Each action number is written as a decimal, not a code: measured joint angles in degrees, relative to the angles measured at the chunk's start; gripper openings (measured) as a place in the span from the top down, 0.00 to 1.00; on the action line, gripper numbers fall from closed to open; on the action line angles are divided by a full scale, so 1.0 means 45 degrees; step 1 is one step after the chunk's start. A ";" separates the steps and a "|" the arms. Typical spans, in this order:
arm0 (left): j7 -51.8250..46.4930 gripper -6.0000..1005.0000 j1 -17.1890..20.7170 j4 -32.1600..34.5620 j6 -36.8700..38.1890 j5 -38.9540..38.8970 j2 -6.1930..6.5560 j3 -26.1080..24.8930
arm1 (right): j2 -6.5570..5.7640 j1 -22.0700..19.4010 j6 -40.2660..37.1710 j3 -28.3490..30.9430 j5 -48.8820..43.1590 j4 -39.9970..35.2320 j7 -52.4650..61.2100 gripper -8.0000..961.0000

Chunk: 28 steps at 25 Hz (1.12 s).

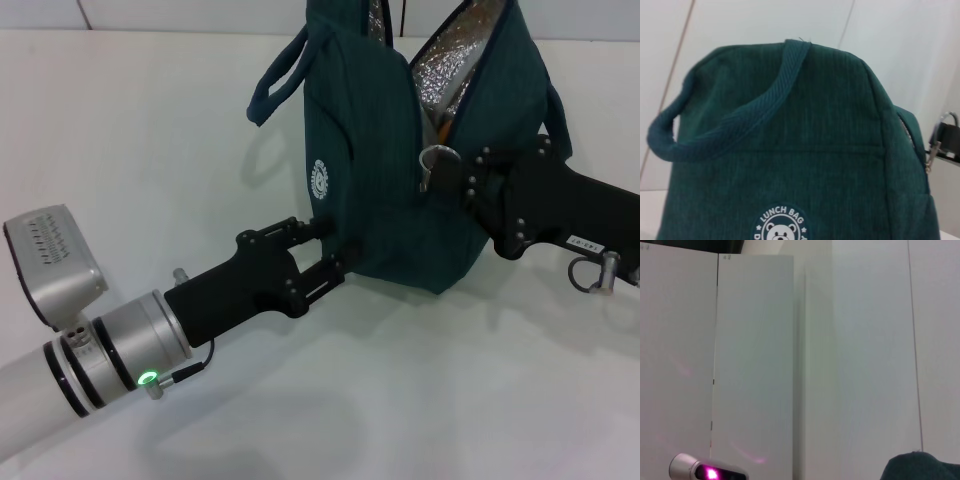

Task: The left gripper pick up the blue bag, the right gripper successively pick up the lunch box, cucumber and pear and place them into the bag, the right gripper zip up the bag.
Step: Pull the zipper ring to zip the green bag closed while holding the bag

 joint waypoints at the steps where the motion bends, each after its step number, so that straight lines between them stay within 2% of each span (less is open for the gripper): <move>1: 0.0002 0.33 -0.0030 0.0000 0.0001 0.0060 0.0001 0.0008 | 0.0000 0.0005 0.0003 0.0001 0.0017 0.0000 0.0000 0.93; 12: 0.0009 0.73 -0.0127 0.0023 -0.0004 0.0603 0.0036 0.0038 | 0.0001 0.0072 0.0085 0.0002 0.0055 -0.0001 0.0016 0.93; 21: 0.0009 0.83 -0.0124 0.0009 -0.0150 0.0658 0.0057 0.0274 | 0.0001 0.0095 0.0077 0.0002 0.0308 -0.0061 0.0293 0.93; 28: -0.0053 0.86 -0.0126 0.0126 -0.0125 0.0670 0.0098 0.1517 | 0.0001 0.0165 0.0076 0.0073 0.0614 -0.0130 0.0367 0.92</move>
